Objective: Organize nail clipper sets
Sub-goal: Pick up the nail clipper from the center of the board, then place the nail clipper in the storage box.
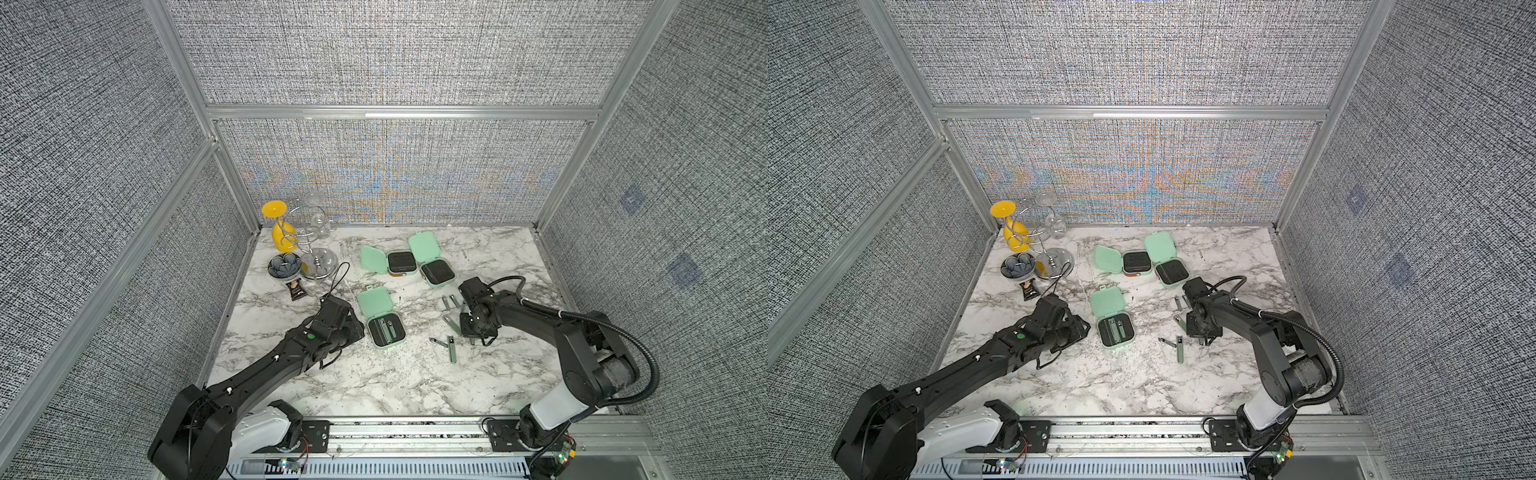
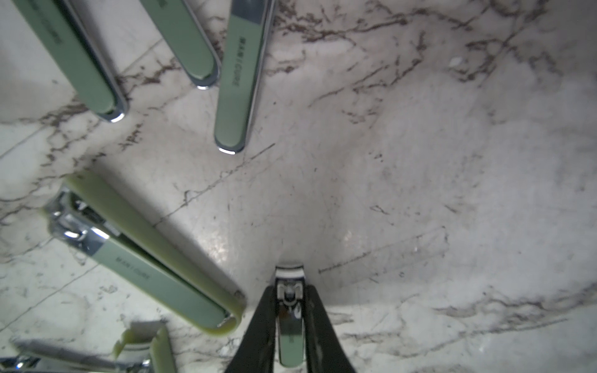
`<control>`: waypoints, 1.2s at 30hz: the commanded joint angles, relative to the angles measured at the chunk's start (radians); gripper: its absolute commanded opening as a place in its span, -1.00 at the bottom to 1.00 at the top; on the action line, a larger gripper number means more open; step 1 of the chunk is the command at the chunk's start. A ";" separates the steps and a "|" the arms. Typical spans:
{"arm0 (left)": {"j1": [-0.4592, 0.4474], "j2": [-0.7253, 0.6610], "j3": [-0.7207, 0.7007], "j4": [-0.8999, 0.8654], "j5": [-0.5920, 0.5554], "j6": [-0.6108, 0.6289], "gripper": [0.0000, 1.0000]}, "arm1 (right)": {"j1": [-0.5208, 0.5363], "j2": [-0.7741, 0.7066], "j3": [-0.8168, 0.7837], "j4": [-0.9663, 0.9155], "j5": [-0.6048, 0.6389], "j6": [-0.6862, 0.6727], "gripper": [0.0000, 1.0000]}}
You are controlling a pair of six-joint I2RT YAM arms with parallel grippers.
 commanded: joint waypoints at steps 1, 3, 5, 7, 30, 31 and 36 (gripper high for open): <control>0.001 0.004 0.004 -0.012 -0.004 0.001 0.06 | 0.000 -0.009 -0.003 -0.005 -0.002 -0.002 -0.72; 0.001 0.006 0.004 -0.011 -0.003 0.001 0.06 | 0.001 -0.018 -0.001 -0.015 -0.002 -0.001 -0.79; 0.000 0.008 0.004 -0.009 -0.004 0.001 0.06 | 0.005 -0.038 0.009 -0.036 0.000 -0.001 -0.85; 0.001 0.010 0.003 -0.006 -0.001 0.001 0.06 | 0.020 -0.060 0.030 -0.067 0.009 -0.001 -0.88; 0.001 0.015 -0.016 0.028 0.012 -0.002 0.06 | 0.411 0.283 0.516 0.037 -0.121 -0.143 -0.95; 0.000 0.015 -0.016 0.025 0.011 -0.001 0.06 | 0.419 0.299 0.522 0.045 -0.120 -0.142 -0.95; 0.001 0.018 -0.016 0.028 0.013 0.001 0.06 | 0.445 0.347 0.538 0.058 -0.110 -0.137 -0.95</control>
